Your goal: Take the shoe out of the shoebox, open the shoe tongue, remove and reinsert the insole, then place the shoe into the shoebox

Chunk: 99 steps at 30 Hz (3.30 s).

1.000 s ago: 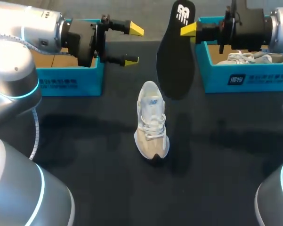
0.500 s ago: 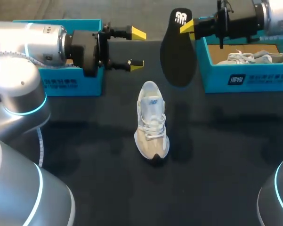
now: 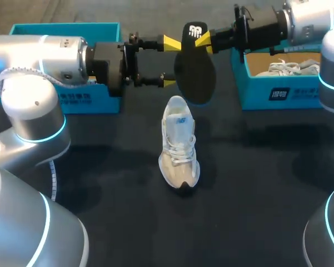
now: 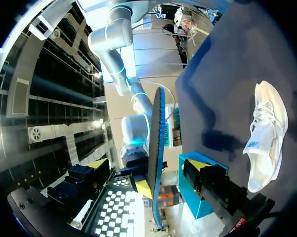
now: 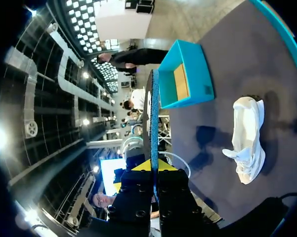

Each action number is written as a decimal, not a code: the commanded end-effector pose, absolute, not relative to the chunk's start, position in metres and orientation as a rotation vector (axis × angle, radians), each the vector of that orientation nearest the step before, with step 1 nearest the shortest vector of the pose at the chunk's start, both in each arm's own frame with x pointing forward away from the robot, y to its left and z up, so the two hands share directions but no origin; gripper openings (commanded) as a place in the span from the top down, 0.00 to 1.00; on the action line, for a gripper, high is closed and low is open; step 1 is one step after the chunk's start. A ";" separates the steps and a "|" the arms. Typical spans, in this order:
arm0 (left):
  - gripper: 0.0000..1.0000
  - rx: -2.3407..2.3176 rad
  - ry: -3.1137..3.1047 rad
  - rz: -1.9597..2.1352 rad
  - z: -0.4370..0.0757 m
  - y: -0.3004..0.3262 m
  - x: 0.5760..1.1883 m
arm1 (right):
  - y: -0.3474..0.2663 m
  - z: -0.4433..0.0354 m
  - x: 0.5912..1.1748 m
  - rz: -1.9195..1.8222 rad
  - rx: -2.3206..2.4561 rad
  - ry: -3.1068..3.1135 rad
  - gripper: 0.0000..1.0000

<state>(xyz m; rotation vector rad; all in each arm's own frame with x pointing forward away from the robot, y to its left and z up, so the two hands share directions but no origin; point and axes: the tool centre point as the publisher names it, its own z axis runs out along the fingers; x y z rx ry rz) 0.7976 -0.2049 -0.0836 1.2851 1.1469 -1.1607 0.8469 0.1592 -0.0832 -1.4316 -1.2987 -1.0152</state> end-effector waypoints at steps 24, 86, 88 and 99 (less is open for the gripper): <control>0.75 1.273 1.147 -1.169 -0.094 -0.221 0.799 | 0.169 -0.086 0.838 -1.059 -1.440 -1.264 1.00; 1.00 1.223 1.156 -1.180 -0.081 -0.178 0.795 | 0.122 -0.104 0.790 -1.257 -1.370 -1.393 0.00; 1.00 1.223 1.161 -1.176 -0.081 -0.177 0.796 | 0.121 -0.105 0.790 -1.254 -1.372 -1.389 0.00; 1.00 1.226 1.169 -1.176 -0.082 -0.176 0.797 | 0.121 -0.105 0.790 -1.252 -1.377 -1.389 0.00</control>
